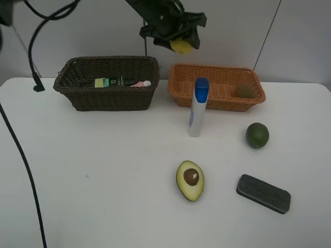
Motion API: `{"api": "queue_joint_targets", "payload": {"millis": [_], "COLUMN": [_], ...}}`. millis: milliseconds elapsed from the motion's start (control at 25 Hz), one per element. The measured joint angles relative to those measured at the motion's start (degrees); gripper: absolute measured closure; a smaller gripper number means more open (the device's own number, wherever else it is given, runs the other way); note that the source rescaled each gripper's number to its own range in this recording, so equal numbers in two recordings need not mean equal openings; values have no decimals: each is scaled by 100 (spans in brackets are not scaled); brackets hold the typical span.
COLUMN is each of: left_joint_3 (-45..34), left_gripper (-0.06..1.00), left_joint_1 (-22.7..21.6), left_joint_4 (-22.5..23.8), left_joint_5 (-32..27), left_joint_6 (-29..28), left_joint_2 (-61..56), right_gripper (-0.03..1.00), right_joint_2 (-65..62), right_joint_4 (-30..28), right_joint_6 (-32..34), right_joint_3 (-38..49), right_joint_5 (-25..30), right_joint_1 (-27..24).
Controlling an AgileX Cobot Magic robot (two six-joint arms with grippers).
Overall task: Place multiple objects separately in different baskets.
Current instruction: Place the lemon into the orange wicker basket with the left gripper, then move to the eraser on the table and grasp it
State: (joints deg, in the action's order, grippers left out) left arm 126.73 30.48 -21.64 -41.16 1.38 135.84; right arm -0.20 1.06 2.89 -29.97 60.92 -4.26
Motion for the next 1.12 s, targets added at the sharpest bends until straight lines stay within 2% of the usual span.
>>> {"api": "queue_joint_targets", "payload": {"millis": [120,240,280,360,440,560,720,920,1120], "left_joint_3": [832,1254,1302,1351,1374,1391,1423,1707,1734], "left_gripper": [39,37,30,7,-2,-5,-6,-6,-6], "left_joint_1": [0,0,0,0,0,0,0,-104,-321], "left_joint_4": [26,41,46,46,46,40,52,145,489], "left_joint_5": [109,189,231,281,268,128,-688,-2486,-2767], "left_joint_6": [19,54,60,65,65,65,-14,-197,-278], "left_joint_2": [898,1467,1540,1608,1612,1591,1277,578,183], "right_gripper": [-3,-3,-3,-3,-3,-3,-3,-3,-3], "right_joint_2": [0,0,0,0,0,0,0,0,0], "right_joint_4": [0,0,0,0,0,0,0,0,0], "right_joint_6": [0,0,0,0,0,0,0,0,0], "right_joint_3": [0,0,0,0,0,0,0,0,0], "right_joint_5": [0,0,0,0,0,0,0,0,0], "right_joint_1": [0,0,0,0,0,0,0,0,0]}}
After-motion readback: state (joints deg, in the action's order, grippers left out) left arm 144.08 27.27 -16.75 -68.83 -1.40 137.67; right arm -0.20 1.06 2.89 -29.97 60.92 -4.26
